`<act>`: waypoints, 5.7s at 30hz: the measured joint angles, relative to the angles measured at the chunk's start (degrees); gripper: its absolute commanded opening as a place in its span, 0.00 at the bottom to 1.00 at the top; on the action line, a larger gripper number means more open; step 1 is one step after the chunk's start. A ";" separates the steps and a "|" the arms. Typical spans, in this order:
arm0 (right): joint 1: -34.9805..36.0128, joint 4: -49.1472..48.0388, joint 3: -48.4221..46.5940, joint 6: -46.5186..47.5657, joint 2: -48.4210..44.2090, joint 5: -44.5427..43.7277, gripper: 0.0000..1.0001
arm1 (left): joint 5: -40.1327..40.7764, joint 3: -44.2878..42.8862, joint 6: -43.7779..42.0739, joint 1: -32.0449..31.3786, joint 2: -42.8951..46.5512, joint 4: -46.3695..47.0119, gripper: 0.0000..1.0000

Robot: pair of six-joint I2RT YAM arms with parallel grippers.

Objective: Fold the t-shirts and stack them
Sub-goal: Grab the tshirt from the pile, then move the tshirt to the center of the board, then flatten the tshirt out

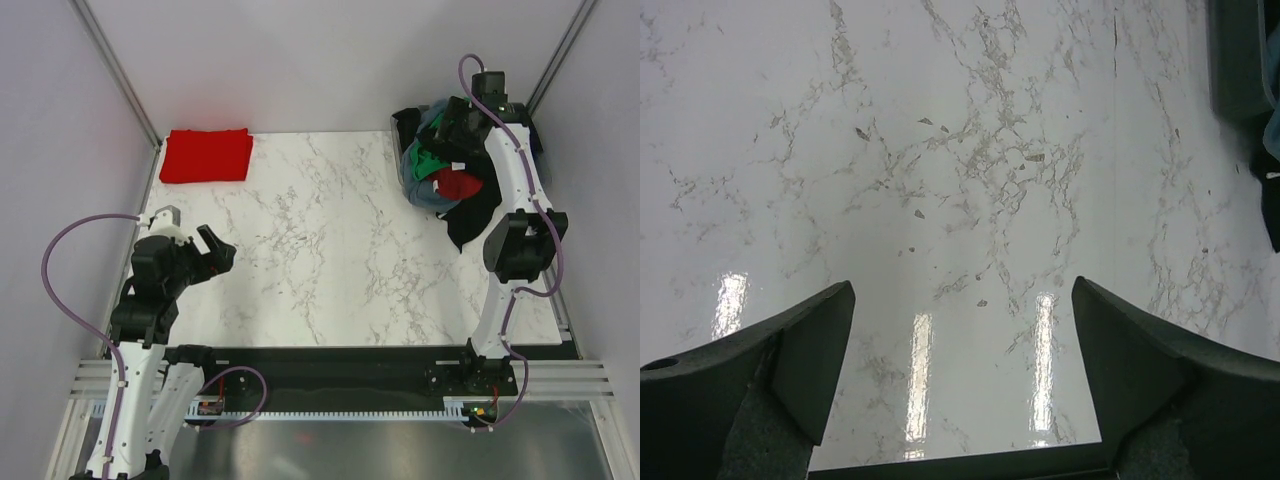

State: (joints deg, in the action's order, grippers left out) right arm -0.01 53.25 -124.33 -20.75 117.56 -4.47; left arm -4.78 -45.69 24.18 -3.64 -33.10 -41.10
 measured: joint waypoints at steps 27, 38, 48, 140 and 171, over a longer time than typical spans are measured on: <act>0.26 1.46 0.20 1.05 -4.70 0.96 0.00 | 0.22 0.00 0.02 0.00 0.15 0.00 0.95; 6.91 -18.47 3.10 -1.51 -39.80 18.03 0.00 | 0.24 0.00 0.02 -0.07 -0.33 -0.04 0.94; 8.37 -47.32 10.34 -9.99 -67.54 27.87 0.00 | 0.31 0.00 0.07 -0.15 -0.66 -0.31 0.95; 6.27 -11.65 23.82 -4.04 -27.65 2.93 0.00 | 11.04 -1.79 13.66 -28.83 -11.78 -2.58 0.82; 0.98 -8.39 40.59 -3.87 -28.50 5.18 0.00 | 12.04 -38.91 26.16 -91.47 -69.75 -5.11 0.58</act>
State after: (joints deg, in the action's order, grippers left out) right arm 0.97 44.86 -83.74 -24.62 89.06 0.71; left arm 7.27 -84.60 50.35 -95.11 -102.85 -46.22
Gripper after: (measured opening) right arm 0.010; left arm 0.564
